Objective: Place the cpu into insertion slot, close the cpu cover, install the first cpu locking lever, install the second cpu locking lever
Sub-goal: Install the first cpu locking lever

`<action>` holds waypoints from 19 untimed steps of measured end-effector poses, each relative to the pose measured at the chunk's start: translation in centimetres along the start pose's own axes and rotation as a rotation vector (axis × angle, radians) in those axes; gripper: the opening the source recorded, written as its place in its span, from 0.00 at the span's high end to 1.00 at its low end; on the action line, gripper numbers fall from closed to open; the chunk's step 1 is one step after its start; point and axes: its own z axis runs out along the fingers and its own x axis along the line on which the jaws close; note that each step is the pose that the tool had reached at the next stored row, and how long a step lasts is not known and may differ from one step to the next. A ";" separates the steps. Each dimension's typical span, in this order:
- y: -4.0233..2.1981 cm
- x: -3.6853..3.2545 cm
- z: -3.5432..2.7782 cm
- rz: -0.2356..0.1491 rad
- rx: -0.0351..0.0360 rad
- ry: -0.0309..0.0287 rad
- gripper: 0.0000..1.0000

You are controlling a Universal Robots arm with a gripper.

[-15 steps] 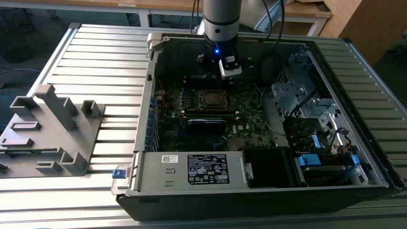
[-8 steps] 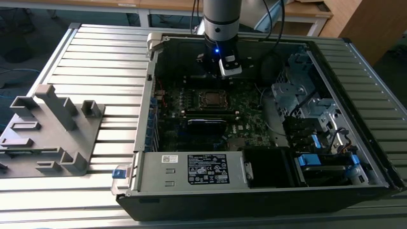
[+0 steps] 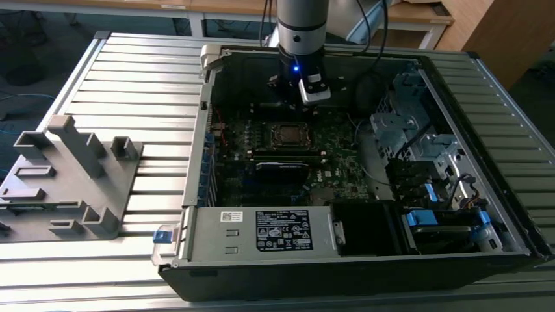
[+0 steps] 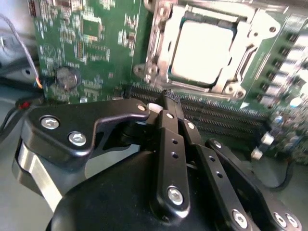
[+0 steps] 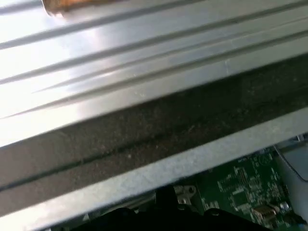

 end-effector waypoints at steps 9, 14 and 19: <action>0.00 0.01 0.03 -0.010 0.0662 -0.0187 0.90; -0.01 0.02 0.09 -0.070 0.0608 -0.0155 0.90; -0.02 0.03 0.10 -0.092 0.0588 -0.0142 0.90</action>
